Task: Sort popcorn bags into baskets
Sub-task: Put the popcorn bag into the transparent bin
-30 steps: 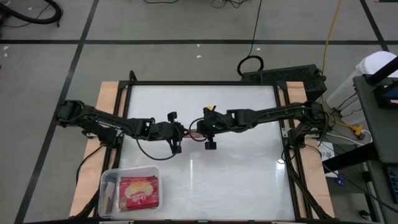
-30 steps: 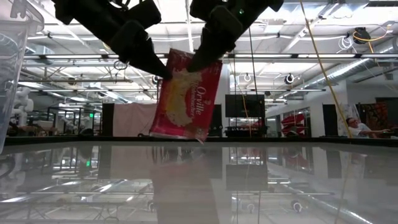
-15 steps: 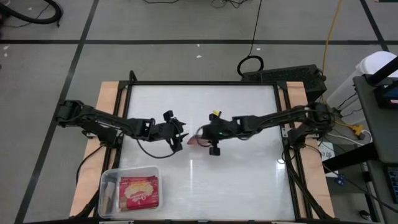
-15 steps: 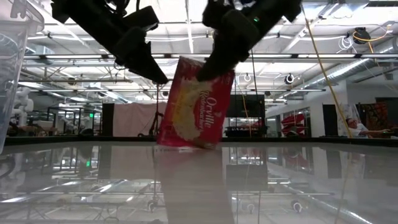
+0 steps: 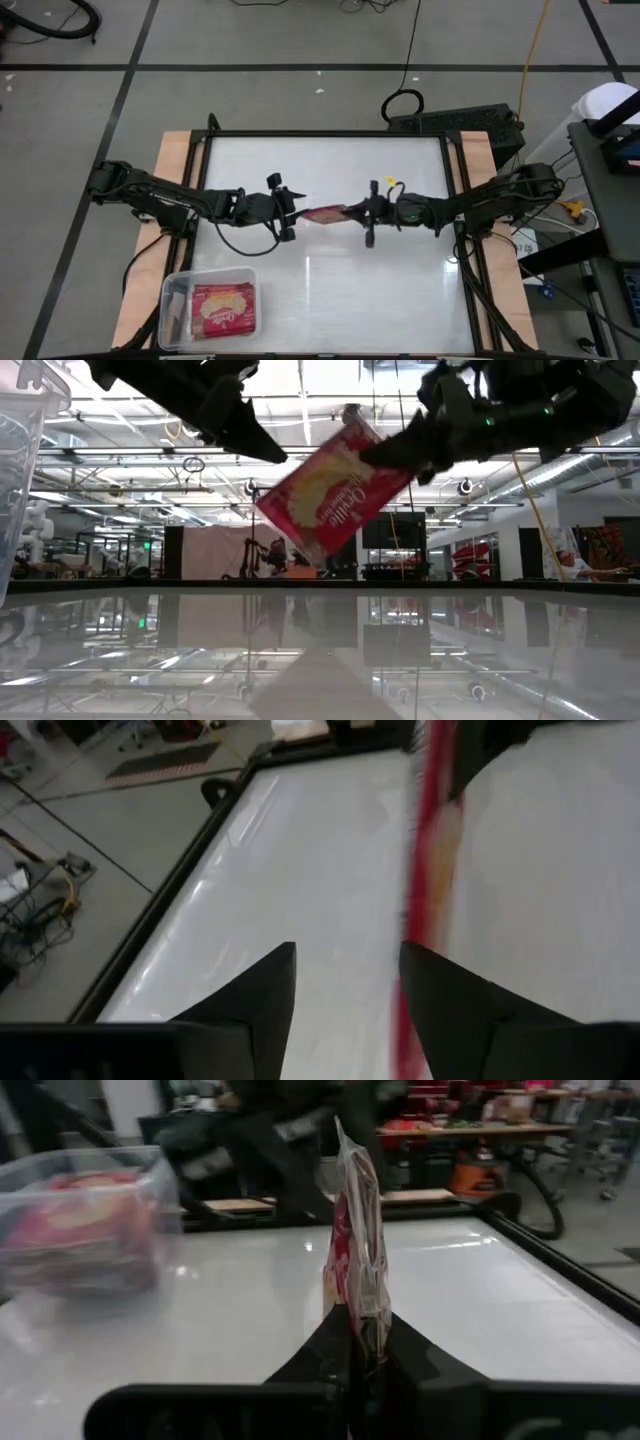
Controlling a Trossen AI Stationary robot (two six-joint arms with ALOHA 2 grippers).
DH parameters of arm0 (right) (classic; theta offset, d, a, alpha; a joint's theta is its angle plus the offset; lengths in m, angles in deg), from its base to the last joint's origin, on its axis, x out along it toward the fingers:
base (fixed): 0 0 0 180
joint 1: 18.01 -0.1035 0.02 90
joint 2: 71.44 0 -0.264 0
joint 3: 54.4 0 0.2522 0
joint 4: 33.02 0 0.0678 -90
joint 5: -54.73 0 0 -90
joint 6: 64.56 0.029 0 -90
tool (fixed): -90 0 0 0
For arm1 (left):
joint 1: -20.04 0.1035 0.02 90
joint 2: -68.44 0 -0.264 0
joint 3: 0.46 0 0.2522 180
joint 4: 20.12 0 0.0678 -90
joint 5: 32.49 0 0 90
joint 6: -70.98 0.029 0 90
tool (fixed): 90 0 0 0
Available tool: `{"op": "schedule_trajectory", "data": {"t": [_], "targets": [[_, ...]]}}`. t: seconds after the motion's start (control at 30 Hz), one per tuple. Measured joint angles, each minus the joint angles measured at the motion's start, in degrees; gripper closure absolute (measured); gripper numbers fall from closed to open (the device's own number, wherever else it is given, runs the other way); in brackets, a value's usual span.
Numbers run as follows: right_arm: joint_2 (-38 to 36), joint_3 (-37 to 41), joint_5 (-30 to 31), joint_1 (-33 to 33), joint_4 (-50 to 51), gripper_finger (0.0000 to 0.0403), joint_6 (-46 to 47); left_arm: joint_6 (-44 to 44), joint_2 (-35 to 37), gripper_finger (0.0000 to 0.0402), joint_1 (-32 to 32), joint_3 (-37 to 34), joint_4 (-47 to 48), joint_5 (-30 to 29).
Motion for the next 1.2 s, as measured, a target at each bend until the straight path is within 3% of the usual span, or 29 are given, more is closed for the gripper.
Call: {"op": "schedule_trajectory", "data": {"t": [0.37,0.5,1.2], "targets": [[1.5,4.5,2.8,0.0,-3.3,0.0392,-0.4,-0.9,0.0,0.0214,1.7,0.0,-2.0,9.1],[4.6,4.5,2.7,0.0,-9.3,0.0392,-0.9,-1.2,-0.3,0.0207,2.5,0.0,-2.0,13.3],[24.2,4.5,2.7,0.0,-35.5,0.0392,-5.2,-2.5,-0.7,0.0229,2.6,-0.1,0.8,13.7]]}}
